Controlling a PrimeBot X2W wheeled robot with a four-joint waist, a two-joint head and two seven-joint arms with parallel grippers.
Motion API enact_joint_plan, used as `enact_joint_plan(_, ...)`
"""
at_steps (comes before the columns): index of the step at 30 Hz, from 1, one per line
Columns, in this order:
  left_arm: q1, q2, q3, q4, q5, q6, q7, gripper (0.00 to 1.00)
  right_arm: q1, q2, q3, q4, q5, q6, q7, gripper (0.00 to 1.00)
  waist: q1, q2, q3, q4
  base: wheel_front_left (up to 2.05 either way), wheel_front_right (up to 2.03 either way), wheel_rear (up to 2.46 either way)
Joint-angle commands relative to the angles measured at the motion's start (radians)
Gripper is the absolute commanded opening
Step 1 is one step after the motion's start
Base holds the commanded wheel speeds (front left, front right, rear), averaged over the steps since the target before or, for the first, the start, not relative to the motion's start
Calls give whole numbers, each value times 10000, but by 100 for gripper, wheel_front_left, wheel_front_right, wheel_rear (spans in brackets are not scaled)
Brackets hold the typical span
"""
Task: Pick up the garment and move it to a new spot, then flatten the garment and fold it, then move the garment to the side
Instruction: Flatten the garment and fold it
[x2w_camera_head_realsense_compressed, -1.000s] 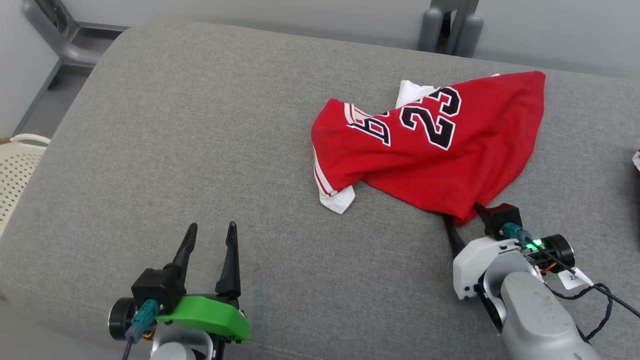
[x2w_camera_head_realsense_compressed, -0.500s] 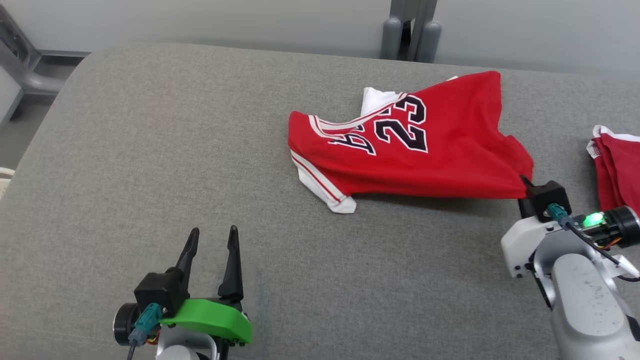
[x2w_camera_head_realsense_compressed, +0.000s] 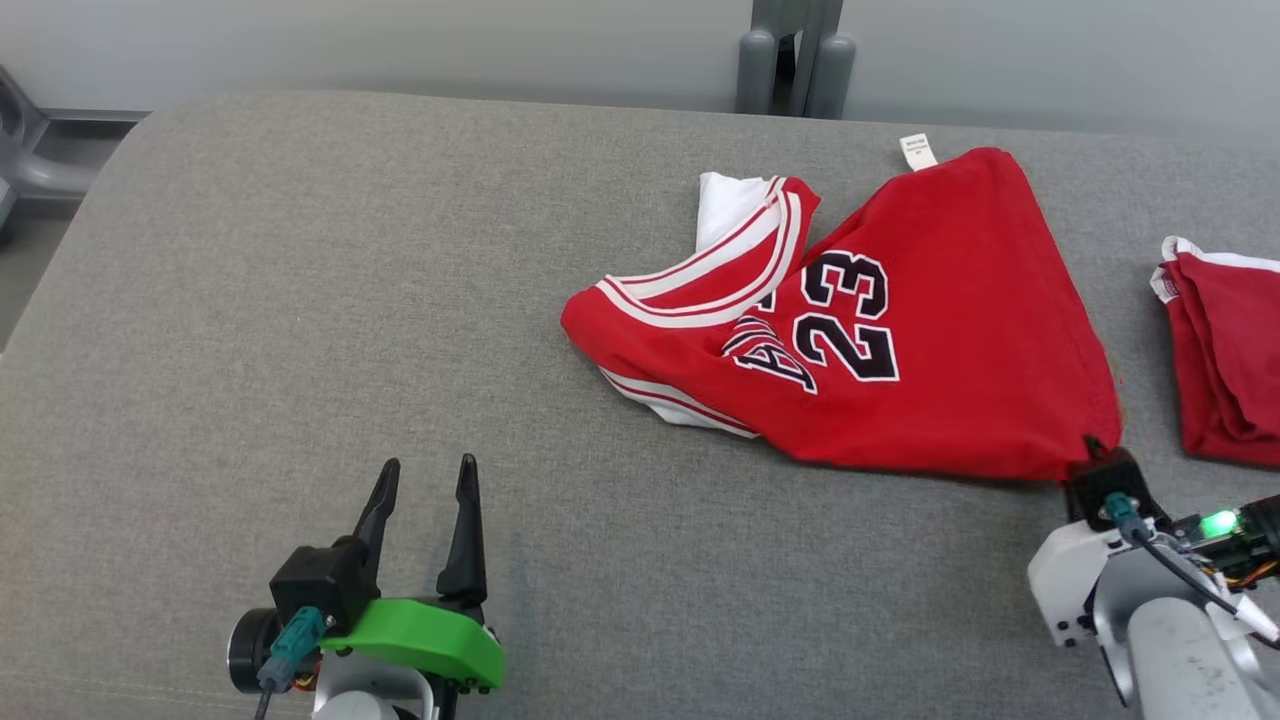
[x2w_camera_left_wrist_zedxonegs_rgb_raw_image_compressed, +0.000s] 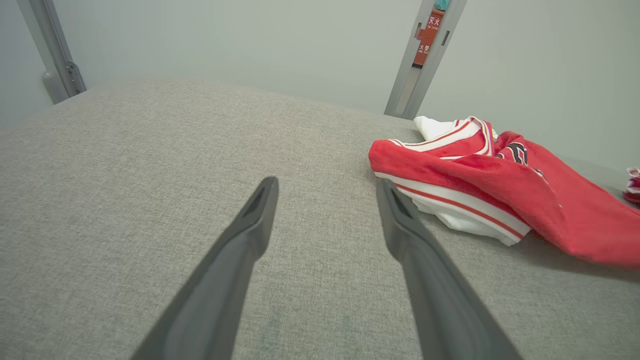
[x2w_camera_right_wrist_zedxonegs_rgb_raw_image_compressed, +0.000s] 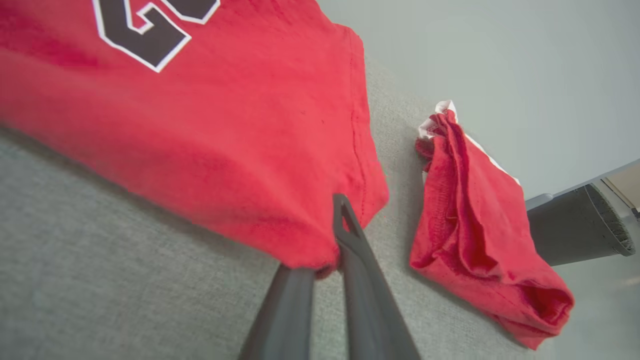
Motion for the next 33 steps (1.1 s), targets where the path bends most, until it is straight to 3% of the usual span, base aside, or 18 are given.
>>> enact_joint_plan(1,-107,65,56,15,50,-25,-79,100,144,169,79,81,138,-18,-185,100,0,0,-4,3,0,0,0)
enact_joint_plan(11,235,165,117,90,10,75,-68,100,741,822,752,-334,1144,-18,-800,100,0,0,-616,-268,0,0,0)
enact_joint_plan(20,521,238,38,151,-65,60,-32,100,1601,907,1018,-2246,2421,-18,-539,100,0,0,-1135,-621,0,0,0)
enact_joint_plan(29,-261,463,-158,635,58,-210,221,100,1771,913,1054,-3708,3980,-17,-146,100,0,0,-844,-1072,0,0,0)
enact_joint_plan(33,-1092,623,-307,1108,165,-528,452,100,1496,911,1359,-4062,4234,-18,-110,100,0,0,-382,-1370,0,0,0)
